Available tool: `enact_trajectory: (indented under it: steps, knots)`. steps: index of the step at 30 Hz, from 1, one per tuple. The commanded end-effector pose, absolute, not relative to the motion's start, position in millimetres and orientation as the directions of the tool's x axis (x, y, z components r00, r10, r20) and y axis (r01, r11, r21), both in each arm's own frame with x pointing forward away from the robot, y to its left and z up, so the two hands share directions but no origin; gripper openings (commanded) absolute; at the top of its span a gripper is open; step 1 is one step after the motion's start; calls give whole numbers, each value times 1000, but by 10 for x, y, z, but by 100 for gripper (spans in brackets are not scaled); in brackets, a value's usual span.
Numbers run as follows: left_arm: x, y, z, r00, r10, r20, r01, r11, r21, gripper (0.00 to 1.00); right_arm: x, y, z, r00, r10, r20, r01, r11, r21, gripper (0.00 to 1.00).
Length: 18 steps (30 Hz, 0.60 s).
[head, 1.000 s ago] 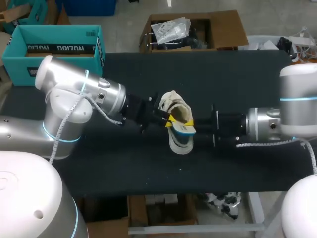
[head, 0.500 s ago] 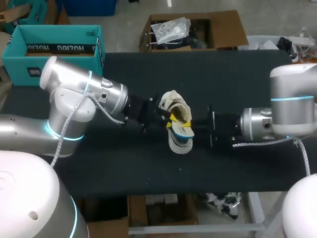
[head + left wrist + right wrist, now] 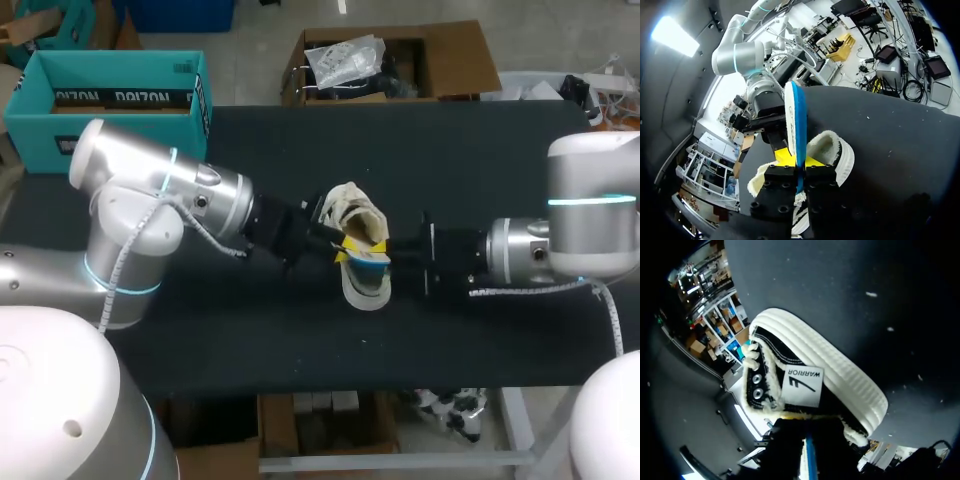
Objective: Open the shoe tongue, take the insole out of the shoe, put the insole back into the shoe, and pack the shoe into the shoebox
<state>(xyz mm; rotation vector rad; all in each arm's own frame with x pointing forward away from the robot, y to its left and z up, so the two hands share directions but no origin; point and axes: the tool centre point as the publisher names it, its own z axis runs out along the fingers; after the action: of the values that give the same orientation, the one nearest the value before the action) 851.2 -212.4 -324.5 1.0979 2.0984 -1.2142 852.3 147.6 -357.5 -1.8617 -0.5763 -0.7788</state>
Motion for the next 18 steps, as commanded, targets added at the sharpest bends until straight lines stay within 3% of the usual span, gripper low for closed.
enact_trajectory:
  steps: [1, 2, 3, 5, 14, 18]
  knots:
    - [8500, -2128, -3277, -566, 399, -721, 824, 287, -488, 0, 8480, 1436, -3569, 676, 33, 736, 684, -400, -610, 5]
    - [8500, -2126, -3282, -566, 400, -721, 824, 287, -488, 0, 8449, 1423, -3545, 675, 27, 737, 683, -401, -611, 34]
    - [8501, -2125, -3287, -567, 400, -720, 824, 287, -489, 0, 8420, 1412, -3523, 674, 20, 738, 680, -407, -610, 46]
    - [8501, -2121, -3294, -568, 400, -719, 823, 288, -490, 0, 8352, 1384, -3471, 667, 15, 745, 681, -418, -601, 50]
    - [8507, -2144, -3308, -570, 396, -720, 822, 288, -492, 0, 8160, 1419, -3317, 633, 16, 774, 712, -403, -575, 38]
    - [8510, -2148, -3309, -571, 395, -720, 821, 290, -491, 0, 8158, 1452, -3325, 633, 14, 774, 715, -395, -577, 7]
